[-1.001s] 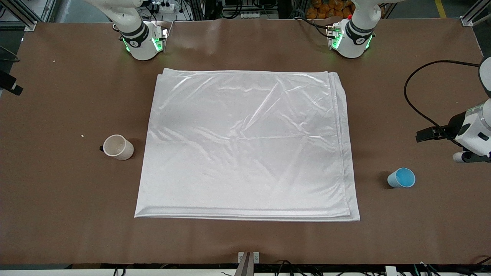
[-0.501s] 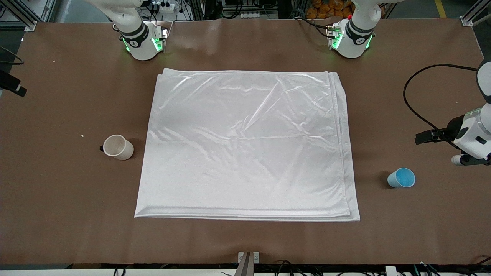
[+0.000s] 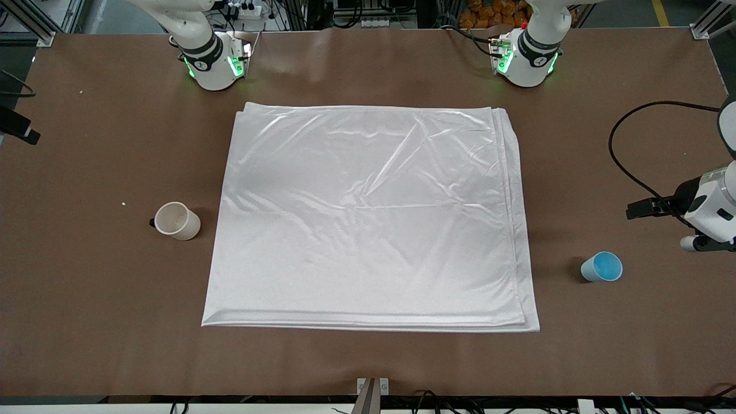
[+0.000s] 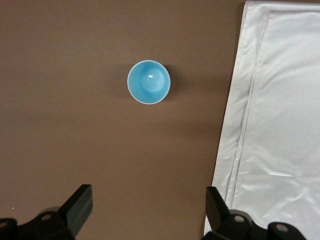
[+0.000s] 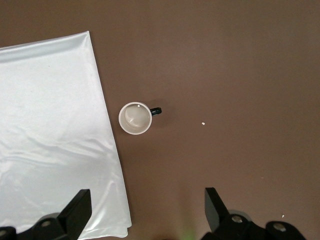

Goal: Place blue cup into white mug on cloth

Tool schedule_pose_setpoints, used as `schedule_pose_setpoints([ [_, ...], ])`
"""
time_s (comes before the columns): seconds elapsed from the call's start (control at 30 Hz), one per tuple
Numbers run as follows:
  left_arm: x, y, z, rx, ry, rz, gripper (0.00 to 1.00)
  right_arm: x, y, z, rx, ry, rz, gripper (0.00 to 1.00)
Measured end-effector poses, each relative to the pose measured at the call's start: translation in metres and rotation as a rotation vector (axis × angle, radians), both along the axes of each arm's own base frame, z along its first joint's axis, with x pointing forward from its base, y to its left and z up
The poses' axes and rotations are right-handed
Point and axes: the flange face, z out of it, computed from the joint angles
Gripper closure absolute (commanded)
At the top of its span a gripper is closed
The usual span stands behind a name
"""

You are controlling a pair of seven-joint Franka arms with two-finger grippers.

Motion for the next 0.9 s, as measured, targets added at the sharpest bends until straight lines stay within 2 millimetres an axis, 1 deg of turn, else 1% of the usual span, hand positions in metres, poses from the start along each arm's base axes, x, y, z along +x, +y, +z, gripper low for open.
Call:
schedule_pose_setpoints([
  [0.43,0.009,0.001,-0.024,0.001,0.011,-0.003,0.0,0.0,0.001,0.0,0.009,-0.001,0.004,0.0],
  [0.7,0.017,0.011,-0.045,0.047,0.007,-0.014,0.0,0.0,-0.002,0.0,0.009,-0.001,0.022,0.0],
  [0.9,0.023,0.012,-0.061,0.054,0.003,-0.02,0.0,0.0,-0.002,-0.001,0.01,0.001,0.024,0.0],
])
